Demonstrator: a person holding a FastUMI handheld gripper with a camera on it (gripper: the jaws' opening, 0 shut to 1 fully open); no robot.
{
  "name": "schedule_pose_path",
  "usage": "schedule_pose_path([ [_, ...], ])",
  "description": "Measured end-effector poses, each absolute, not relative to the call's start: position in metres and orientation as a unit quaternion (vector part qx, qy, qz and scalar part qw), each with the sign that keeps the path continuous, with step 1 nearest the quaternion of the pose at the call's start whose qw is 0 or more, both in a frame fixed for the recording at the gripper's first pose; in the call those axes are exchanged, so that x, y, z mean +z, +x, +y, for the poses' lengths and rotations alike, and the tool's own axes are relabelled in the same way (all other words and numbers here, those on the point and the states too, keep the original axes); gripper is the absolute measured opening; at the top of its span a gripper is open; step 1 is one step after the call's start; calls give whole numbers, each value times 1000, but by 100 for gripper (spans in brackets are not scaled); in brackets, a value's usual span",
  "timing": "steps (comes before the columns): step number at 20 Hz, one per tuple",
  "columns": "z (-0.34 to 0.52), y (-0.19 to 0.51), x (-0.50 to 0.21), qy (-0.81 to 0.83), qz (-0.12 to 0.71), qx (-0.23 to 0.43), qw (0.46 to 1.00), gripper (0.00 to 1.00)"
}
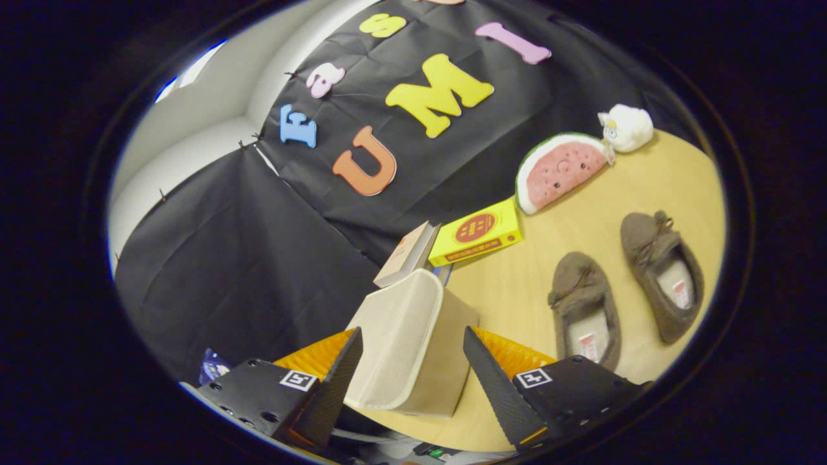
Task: Open the storage box then place both shoes into the box .Put the left shoe in first, then the right shoe, with the right side of both shoes facing outward in a uniform manner.
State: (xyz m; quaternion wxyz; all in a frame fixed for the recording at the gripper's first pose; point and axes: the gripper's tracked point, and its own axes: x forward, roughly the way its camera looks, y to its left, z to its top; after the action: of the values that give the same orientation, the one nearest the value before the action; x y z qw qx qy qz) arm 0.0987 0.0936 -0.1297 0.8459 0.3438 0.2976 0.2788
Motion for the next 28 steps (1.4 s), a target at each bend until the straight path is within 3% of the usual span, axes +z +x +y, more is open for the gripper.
schedule_pose_path([
  [11, 136, 129, -164, 454, 416, 398, 680, 95],
  [21, 174, 154, -173, 479, 464, 402, 628, 91],
  [25, 163, 155, -171, 478, 463, 387, 638, 45],
  [27, 155, 158, -163, 489, 453, 385, 638, 18],
  [28, 152, 155, -148, 499, 441, 397, 631, 12],
])
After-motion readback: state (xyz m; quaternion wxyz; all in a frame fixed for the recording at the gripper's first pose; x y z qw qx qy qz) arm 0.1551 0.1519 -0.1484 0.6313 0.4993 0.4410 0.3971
